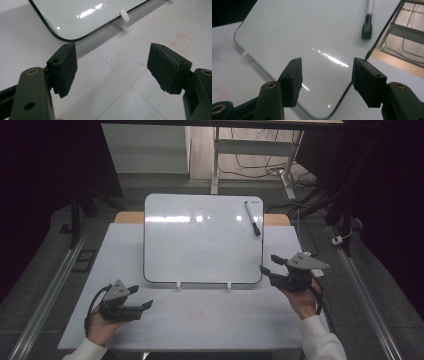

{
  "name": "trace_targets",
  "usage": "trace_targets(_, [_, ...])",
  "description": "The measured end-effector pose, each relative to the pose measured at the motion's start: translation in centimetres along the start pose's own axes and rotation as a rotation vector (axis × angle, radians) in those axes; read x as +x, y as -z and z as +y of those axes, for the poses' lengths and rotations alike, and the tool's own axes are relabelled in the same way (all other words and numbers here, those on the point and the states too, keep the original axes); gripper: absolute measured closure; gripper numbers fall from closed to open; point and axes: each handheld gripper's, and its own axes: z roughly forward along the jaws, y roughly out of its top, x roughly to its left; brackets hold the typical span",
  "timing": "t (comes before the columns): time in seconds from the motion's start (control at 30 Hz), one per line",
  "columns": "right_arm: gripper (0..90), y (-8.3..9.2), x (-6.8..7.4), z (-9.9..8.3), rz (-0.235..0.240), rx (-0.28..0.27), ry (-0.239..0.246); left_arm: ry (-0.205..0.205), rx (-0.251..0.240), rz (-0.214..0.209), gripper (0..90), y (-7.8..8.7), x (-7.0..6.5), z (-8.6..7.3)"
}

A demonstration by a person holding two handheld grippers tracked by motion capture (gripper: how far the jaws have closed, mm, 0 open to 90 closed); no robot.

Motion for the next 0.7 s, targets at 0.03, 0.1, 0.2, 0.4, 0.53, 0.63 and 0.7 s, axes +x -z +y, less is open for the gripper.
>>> trace_targets(0.03, [41.8, 0.4, 0.0, -0.7, 0.004, 0.004, -0.008, 0.001, 0.000, -0.002, 25.1, 0.0, 0.0, 0.0])
trace_targets(0.1, [41.8, 0.9, 0.0, -2.0, 0.005, 0.021, -0.017, 0.000, 0.003, -0.002, 25.1, -0.1, 0.0, 0.0])
trace_targets(0.2, [41.7, 1.6, 0.0, -3.7, 0.001, 0.042, -0.025, -0.002, 0.002, -0.005, 25.1, -0.2, -0.1, 0.0])
trace_targets(0.4, [41.5, 2.4, -0.4, -6.4, -0.015, 0.069, -0.052, -0.004, 0.006, -0.015, 25.1, -0.3, -0.3, -0.1])
trace_targets(0.53, [41.5, 2.4, -0.8, -7.7, -0.026, 0.086, -0.067, -0.007, 0.013, -0.021, 25.1, -0.4, -0.3, -0.2])
trace_targets(0.63, [41.4, 2.0, -0.8, -8.1, -0.026, 0.103, -0.058, -0.009, 0.011, -0.020, 25.1, -0.5, -0.4, -0.3])
trace_targets(0.7, [41.4, 1.8, -0.8, -8.1, -0.022, 0.106, -0.055, -0.011, 0.009, -0.021, 25.1, -0.5, -0.5, -0.3])
